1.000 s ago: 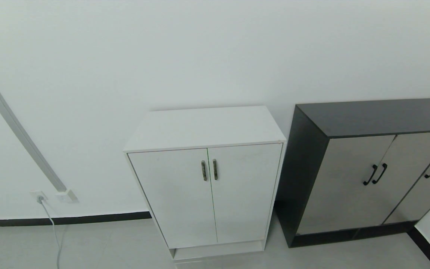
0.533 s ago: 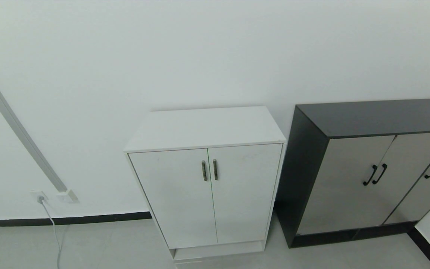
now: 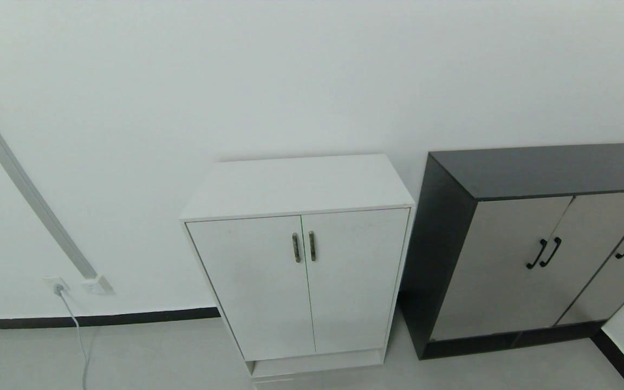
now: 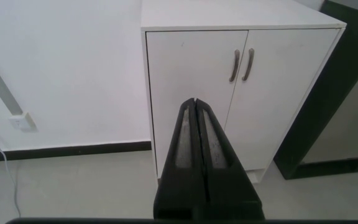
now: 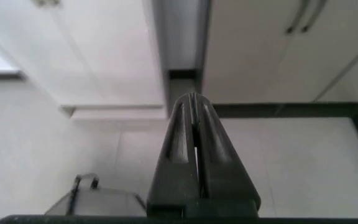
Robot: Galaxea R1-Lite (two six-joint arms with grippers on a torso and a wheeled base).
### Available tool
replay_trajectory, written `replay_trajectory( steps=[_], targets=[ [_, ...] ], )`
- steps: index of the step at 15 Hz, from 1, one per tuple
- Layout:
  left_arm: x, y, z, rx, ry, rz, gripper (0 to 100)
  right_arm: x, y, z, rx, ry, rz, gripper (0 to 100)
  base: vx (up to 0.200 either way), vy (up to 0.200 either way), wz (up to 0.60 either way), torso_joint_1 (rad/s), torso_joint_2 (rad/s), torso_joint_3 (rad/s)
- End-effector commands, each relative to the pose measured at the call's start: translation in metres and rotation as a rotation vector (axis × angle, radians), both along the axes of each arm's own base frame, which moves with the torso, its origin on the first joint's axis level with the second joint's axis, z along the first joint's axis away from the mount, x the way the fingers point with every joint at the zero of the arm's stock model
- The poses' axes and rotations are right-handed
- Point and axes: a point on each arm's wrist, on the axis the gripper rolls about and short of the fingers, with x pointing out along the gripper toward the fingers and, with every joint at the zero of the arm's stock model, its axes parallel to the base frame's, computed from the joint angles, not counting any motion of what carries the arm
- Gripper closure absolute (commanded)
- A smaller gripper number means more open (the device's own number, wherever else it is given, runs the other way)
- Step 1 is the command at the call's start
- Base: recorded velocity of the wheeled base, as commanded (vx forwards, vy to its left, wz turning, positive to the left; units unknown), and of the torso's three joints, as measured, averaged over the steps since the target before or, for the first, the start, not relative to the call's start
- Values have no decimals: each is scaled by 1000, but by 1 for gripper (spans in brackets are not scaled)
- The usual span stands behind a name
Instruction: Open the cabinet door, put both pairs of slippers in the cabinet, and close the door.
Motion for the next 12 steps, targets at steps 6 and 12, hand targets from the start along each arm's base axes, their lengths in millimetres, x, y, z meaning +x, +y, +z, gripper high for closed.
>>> replay_trajectory(
  steps=[6,12],
  targets=[
    [0,0,0,6,1,-1,100,-20,0,-3,12,-253,-37,100,0,0,0,0,0,0],
    [0,0,0,6,1,-1,100,-20,-2,-2,83,-264,-117,100,0,0,0,0,0,0]
  ],
)
